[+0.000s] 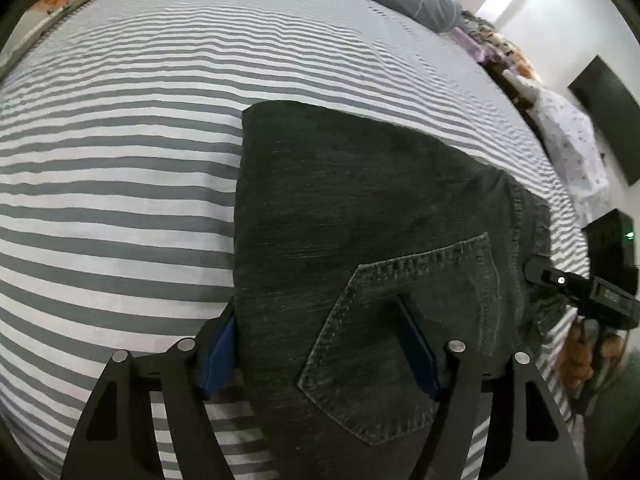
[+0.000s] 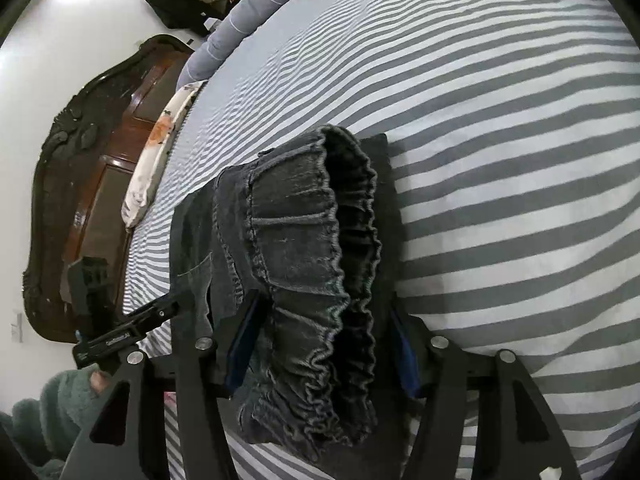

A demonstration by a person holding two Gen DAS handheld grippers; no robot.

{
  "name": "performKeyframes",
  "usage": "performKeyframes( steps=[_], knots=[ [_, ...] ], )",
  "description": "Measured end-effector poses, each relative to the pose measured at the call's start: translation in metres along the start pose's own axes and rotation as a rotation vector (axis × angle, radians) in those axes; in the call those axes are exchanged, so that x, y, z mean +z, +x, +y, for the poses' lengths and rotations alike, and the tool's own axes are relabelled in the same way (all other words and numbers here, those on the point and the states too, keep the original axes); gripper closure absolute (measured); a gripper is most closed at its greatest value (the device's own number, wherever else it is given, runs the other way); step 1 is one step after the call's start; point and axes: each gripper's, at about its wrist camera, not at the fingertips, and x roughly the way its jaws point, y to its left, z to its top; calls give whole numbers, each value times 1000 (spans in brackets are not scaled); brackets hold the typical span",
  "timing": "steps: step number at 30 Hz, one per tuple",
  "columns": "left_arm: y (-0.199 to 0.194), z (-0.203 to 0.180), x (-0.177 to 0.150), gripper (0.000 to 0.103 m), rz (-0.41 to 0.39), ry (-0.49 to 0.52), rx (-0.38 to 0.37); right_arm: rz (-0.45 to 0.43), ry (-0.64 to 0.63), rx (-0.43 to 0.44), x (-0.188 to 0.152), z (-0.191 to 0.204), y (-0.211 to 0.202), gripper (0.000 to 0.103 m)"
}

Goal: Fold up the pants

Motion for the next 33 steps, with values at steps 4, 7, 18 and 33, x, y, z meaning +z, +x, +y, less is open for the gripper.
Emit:
performKeyframes(
  steps=[4,7,18,33],
  knots=[
    [-1,-5,-1,38,-1,11,18,-2,3,-13,1,0,-1,45],
    [0,-7,0,41,3,19,31,-7,4,-25,-2,1,-2,45],
    [-4,-9,6,77,-20,-7,37,-41,24,-102,-7,26,-3,74],
    [-54,-3,41,86,-153,-12,-16,-94,-43,-105,20,92,-22,79]
  ],
)
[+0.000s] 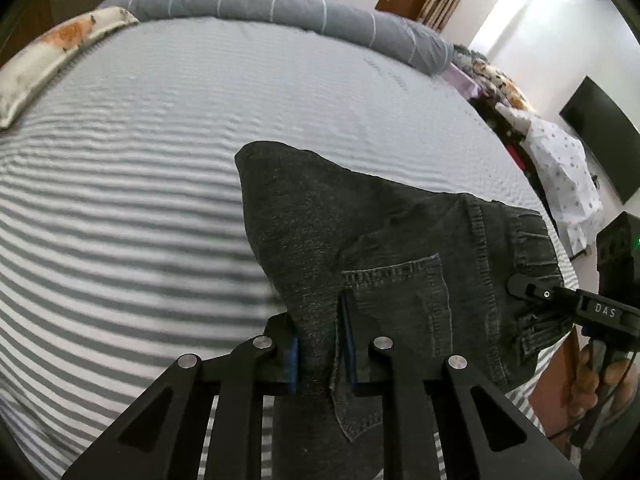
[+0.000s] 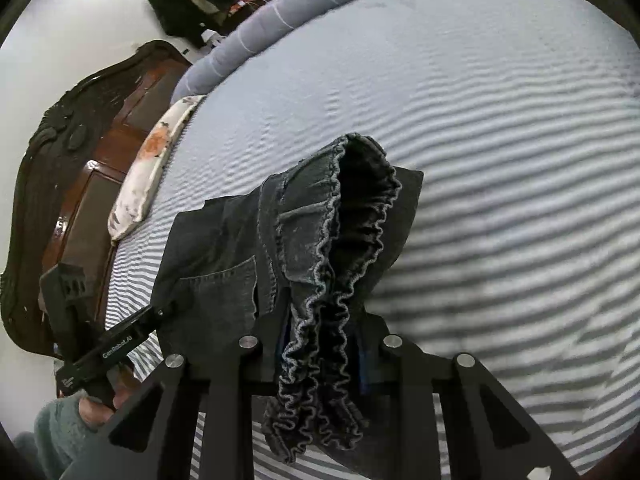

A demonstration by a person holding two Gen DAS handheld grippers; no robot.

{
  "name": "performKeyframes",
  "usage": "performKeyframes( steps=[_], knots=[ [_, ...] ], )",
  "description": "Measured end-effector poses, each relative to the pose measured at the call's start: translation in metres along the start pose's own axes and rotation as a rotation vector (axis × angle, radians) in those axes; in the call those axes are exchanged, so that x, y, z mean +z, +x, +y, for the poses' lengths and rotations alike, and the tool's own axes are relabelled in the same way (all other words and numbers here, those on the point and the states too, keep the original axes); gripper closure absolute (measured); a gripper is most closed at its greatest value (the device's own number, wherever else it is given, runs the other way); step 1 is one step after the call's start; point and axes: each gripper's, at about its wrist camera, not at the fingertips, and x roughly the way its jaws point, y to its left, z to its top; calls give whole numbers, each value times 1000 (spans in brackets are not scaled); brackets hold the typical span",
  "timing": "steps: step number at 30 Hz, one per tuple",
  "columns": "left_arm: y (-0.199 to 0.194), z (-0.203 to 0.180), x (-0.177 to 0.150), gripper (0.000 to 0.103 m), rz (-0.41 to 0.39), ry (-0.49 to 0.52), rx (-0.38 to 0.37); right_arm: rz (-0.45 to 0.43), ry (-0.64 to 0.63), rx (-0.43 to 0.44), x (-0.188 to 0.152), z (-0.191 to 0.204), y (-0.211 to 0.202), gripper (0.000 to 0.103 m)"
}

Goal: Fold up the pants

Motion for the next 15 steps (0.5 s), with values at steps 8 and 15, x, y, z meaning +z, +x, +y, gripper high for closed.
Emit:
performKeyframes(
  steps=[8,15],
  knots=[
    [-17,50,48,86,-56,-47,51,12,-66,48,51,55,39,79],
    [2,96,51,86,-17,-87,112,88,-81,29,69,73,100,79]
  ],
)
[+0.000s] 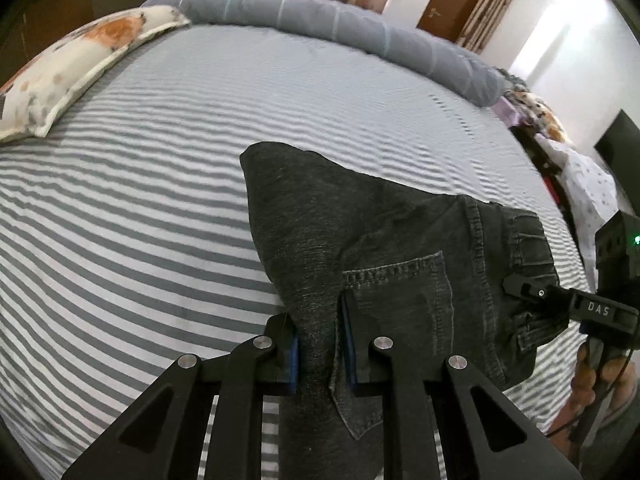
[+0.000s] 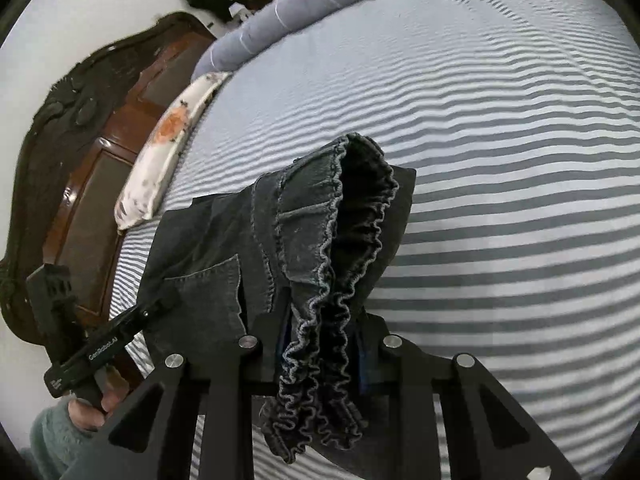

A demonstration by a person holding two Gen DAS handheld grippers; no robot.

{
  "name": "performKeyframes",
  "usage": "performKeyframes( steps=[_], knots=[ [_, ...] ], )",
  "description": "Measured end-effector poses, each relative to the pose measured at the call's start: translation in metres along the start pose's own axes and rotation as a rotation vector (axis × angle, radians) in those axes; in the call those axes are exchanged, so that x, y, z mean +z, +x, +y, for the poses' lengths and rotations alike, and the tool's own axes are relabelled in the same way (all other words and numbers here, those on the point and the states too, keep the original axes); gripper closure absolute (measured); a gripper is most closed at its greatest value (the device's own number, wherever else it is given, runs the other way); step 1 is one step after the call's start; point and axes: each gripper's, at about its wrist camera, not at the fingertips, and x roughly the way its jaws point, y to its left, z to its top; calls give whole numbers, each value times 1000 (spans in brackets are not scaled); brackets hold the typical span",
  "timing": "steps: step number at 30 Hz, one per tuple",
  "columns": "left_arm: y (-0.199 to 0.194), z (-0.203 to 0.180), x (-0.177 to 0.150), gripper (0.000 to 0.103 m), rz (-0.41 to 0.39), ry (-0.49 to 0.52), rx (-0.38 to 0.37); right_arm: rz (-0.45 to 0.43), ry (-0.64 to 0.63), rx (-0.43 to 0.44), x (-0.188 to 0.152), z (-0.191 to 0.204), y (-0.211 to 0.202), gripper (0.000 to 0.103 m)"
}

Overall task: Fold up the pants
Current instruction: 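Release the jeans with the right tool and pull both tools back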

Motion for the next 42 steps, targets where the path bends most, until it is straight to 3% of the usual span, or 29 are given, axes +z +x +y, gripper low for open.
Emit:
performKeyframes(
  steps=[4,6,8,11,14,20,30,33,38,42],
  knots=[
    [22,19,-4,85,35,-12,24,26,-3,-49,-3,-4,25,78],
    [29,22,-7,78,36,-7,25,23,-19,-88,-3,-5,32,70],
    [29,25,-11,70,31,2,38,25,-54,-174,-8,-4,33,51],
    [24,26,-21,67,23,-3,33,29,-155,-260,-18,8,33,41],
    [11,26,-33,63,9,10,32,3,-228,-293,-34,21,21,35],
    [3,24,-64,58,32,79,67,29,-251,-365,-60,10,20,36],
    [14,15,-79,52,23,149,162,20,-149,-360,-74,-11,25,34],
    [15,12,-77,45,23,153,196,16,-164,-390,-75,-6,26,32],
    [5,3,-76,44,33,131,244,0,-115,-404,-73,1,17,27],
    [-17,-11,-80,40,13,141,277,-46,-154,-435,-82,25,0,26]
  ],
)
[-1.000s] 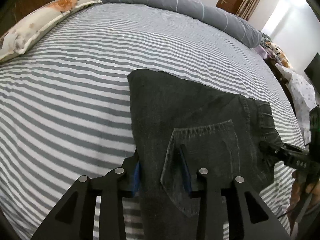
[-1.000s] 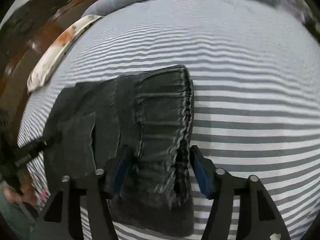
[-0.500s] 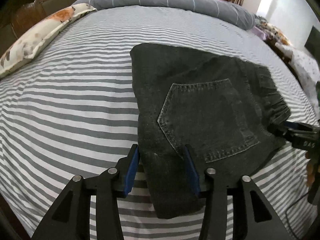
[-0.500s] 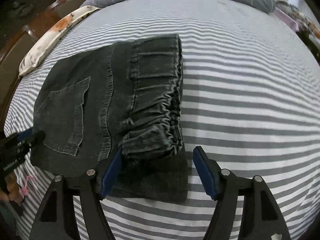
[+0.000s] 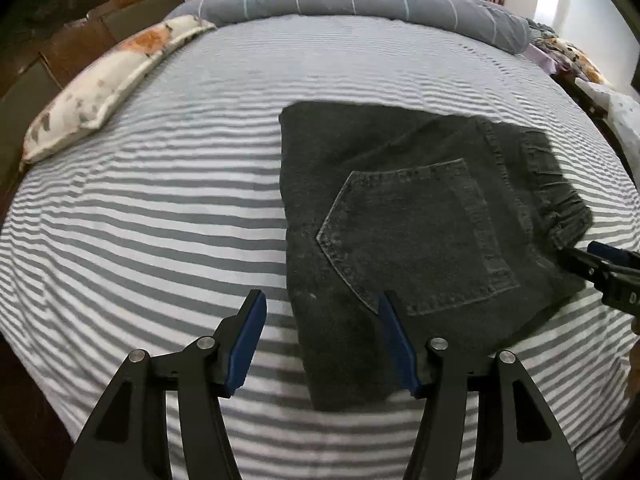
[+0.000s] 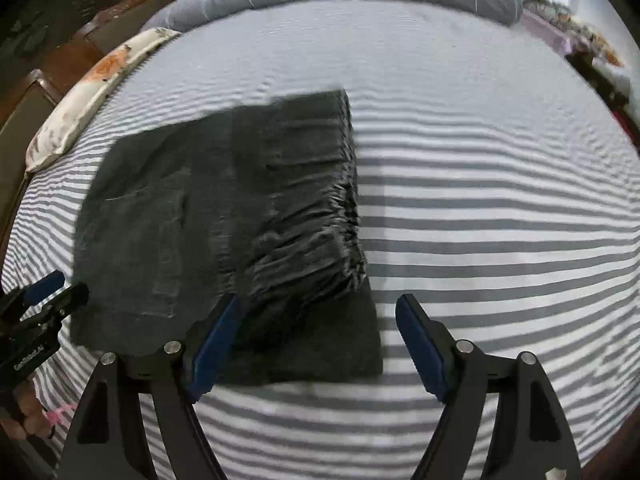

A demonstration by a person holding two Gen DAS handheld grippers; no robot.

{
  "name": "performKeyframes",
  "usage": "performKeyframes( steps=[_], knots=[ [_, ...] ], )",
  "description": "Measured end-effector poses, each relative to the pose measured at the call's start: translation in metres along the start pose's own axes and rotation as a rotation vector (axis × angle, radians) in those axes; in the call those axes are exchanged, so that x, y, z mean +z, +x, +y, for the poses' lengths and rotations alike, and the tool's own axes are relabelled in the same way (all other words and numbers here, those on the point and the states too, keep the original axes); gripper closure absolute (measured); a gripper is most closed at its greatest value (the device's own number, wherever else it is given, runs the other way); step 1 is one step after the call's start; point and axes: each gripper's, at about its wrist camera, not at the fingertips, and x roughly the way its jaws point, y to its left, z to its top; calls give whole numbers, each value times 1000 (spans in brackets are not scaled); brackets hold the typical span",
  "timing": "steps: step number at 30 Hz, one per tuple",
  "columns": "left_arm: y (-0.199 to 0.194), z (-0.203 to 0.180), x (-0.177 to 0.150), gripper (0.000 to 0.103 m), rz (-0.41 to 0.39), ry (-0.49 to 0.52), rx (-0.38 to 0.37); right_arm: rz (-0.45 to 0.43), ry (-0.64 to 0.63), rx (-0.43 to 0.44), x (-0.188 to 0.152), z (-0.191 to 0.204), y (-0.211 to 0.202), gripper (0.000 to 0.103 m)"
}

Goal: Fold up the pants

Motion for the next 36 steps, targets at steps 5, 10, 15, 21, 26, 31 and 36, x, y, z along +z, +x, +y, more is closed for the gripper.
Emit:
performKeyframes(
  steps=[5,10,15,21,26,31,36],
  knots=[
    [-44,-9,-6,31,-57,-2,16,-75,-24,-2,-17,21,-46,22],
    [-83,-14,-15,24,-86,5,18,-126,-24,5,-36,39,-88,12],
    [-119,-18,-32,20,-110,-1,45,-156,-44,-19,-51,56,-114,8],
    [-144,-14,-45,20,-133,-21,96,-180,-71,-42,-62,67,-130,4],
    [-152,-9,-52,20,-140,-37,104,-200,-78,-47,-72,73,-145,2],
    [-157,-13,-58,20,-149,-48,97,-213,-88,-51,-75,77,-153,2],
    [-159,-14,-61,20,-153,-46,106,-221,-96,-61,-78,78,-156,2]
  ],
)
